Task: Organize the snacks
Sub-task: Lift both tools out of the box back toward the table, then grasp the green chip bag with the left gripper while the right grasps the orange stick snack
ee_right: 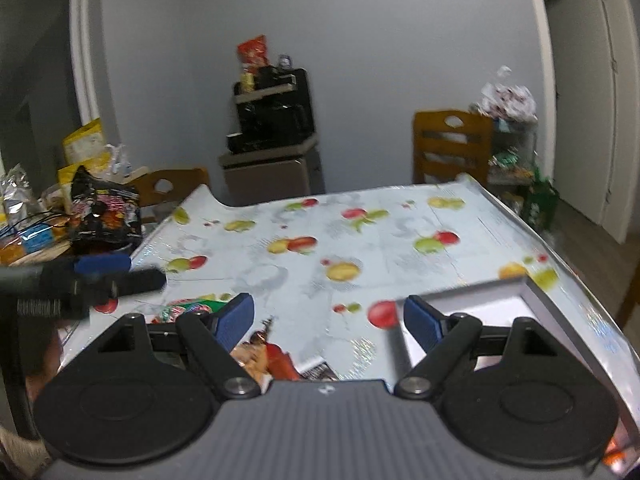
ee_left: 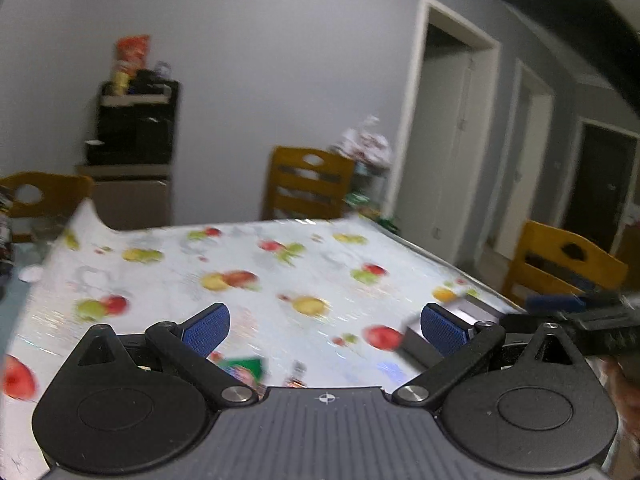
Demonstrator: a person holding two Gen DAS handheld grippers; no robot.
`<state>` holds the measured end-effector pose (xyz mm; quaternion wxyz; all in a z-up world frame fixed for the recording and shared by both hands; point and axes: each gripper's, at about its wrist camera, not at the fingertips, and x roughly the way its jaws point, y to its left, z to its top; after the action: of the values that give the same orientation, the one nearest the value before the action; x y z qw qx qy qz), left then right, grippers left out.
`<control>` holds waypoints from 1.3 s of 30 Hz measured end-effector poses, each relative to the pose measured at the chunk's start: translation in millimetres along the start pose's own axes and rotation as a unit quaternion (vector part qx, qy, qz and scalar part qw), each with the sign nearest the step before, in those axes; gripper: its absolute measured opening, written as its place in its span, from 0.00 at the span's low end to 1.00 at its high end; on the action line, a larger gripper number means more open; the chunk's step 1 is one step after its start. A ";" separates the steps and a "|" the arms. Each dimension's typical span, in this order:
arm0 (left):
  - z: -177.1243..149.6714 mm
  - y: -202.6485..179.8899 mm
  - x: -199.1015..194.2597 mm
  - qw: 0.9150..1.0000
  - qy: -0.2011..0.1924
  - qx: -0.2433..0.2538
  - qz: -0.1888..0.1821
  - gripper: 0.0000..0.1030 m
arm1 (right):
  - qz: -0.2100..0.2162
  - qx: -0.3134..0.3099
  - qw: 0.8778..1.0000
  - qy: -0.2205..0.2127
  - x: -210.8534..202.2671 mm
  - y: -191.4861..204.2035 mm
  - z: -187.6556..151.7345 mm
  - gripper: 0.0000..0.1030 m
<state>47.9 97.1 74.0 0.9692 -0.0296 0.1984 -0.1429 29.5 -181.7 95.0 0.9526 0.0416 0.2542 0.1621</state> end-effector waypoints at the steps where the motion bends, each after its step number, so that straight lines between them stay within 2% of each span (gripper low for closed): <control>1: 1.0 2.9 0.7 1.000 -0.002 0.009 0.016 1.00 | 0.002 -0.004 1.000 0.002 3.1 3.6 -0.8 0.81; 4: -1.2 11.5 7.2 0.999 0.004 0.014 0.038 1.00 | 0.008 -0.021 1.000 0.018 17.3 12.6 -8.8 0.81; 10: -23.6 39.2 37.1 0.997 0.039 -0.046 0.042 1.00 | 0.010 -0.075 0.996 0.044 56.0 30.9 -40.7 0.80; 19: -60.4 68.7 77.6 0.989 0.060 -0.088 0.107 1.00 | 0.021 -0.109 0.990 0.088 112.8 46.2 -72.7 0.80; 28: -75.6 73.5 96.3 0.987 0.079 -0.080 0.112 1.00 | 0.032 -0.123 0.985 0.117 145.6 55.1 -85.8 0.74; 33: -81.6 70.7 95.0 0.990 0.065 -0.055 0.116 1.00 | 0.036 -0.122 0.985 0.119 153.3 54.6 -87.6 0.73; 39: -83.4 68.1 95.2 0.990 0.059 -0.031 0.124 1.00 | 0.034 -0.135 0.982 0.124 160.6 56.2 -91.7 0.66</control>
<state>117.0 134.8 -46.3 0.9647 -0.0260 0.2615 -0.0170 99.1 -75.9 -51.1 0.9045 -0.0990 0.3447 0.2309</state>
